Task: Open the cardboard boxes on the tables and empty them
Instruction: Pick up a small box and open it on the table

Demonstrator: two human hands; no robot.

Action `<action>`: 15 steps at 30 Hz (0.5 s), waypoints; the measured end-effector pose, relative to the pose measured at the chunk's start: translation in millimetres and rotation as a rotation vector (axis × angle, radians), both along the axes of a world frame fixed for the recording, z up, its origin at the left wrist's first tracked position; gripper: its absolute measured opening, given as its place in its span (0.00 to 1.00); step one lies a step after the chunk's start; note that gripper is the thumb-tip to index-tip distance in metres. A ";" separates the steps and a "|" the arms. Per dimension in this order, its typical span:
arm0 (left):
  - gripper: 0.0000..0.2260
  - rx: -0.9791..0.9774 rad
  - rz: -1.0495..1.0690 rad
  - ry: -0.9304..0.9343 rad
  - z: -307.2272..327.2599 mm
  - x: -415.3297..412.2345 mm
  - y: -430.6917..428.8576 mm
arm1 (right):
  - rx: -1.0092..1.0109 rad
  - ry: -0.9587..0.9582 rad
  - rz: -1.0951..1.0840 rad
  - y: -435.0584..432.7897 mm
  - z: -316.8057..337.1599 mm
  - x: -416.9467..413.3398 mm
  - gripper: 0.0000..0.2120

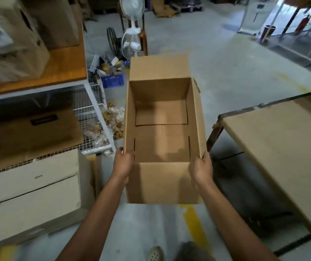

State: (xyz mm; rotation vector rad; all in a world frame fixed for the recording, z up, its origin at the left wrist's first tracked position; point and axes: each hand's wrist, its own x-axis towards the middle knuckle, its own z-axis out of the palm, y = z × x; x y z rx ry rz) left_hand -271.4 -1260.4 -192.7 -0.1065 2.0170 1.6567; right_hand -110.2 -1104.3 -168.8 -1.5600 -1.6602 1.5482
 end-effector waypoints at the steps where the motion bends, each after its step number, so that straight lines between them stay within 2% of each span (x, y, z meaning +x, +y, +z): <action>1: 0.14 -0.010 0.007 0.021 -0.8 -4.9 0.9 | -0.015 -0.022 -0.008 2.4 -2.0 -8.3 0.16; 4: 0.21 -0.033 0.028 0.066 -8.9 -29.2 11.4 | -0.036 -0.070 -0.024 16.2 -11.3 -39.3 0.07; 9: 0.21 -0.086 0.008 0.064 -13.9 -88.6 51.5 | -0.007 -0.061 0.041 57.3 -15.3 -103.9 0.20; 11: 0.26 -0.098 -0.022 0.054 -16.6 -118.1 76.6 | 0.022 -0.067 0.058 84.6 -16.1 -129.7 0.22; 13: 0.33 -0.123 -0.064 0.086 -46.4 -158.3 102.1 | 0.034 -0.081 0.071 114.8 -15.4 -153.8 0.24; 15: 0.30 -0.170 -0.091 0.128 -32.0 -178.5 132.3 | 0.030 -0.101 0.083 143.7 -11.2 -175.7 0.26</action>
